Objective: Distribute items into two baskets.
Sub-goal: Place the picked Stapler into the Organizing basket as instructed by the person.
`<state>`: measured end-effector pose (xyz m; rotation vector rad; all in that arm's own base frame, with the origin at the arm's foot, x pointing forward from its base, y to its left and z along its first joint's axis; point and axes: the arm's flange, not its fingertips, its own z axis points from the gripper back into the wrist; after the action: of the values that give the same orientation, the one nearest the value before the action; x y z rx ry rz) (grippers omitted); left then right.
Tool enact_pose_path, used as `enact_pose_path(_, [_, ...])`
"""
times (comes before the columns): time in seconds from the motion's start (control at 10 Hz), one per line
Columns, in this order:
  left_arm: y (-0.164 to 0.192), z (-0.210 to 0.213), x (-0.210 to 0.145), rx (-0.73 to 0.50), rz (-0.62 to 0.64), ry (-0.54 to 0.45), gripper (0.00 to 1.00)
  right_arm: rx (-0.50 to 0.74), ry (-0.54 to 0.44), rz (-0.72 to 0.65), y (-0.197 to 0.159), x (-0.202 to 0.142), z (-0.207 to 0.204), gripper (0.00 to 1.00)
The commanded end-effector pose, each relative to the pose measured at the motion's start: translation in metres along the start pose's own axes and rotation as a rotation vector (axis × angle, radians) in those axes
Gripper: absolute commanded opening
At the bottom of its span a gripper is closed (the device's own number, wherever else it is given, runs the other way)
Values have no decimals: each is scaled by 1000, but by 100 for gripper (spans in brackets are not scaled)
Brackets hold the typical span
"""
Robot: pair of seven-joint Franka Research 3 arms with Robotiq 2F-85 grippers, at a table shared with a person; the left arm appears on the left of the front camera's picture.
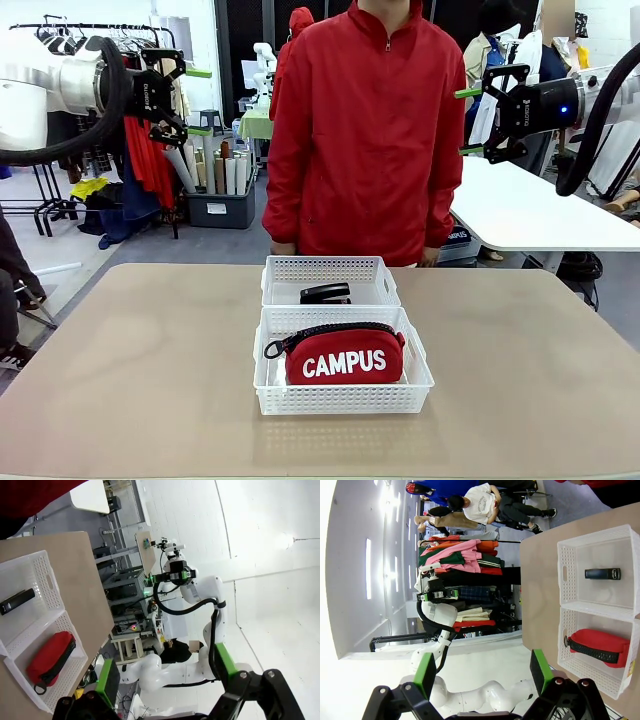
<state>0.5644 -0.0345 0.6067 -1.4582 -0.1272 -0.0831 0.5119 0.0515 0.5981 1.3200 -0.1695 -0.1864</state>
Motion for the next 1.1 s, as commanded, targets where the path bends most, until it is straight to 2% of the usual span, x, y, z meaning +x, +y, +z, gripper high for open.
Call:
enact_pose_path(0.0, [-1, 0, 0, 0, 4, 0, 100, 5, 2, -13, 3, -2, -1, 100])
enact_pose_path(1.0, [-1, 0, 0, 0, 4, 0, 100, 5, 2, -13, 3, -2, -1, 100])
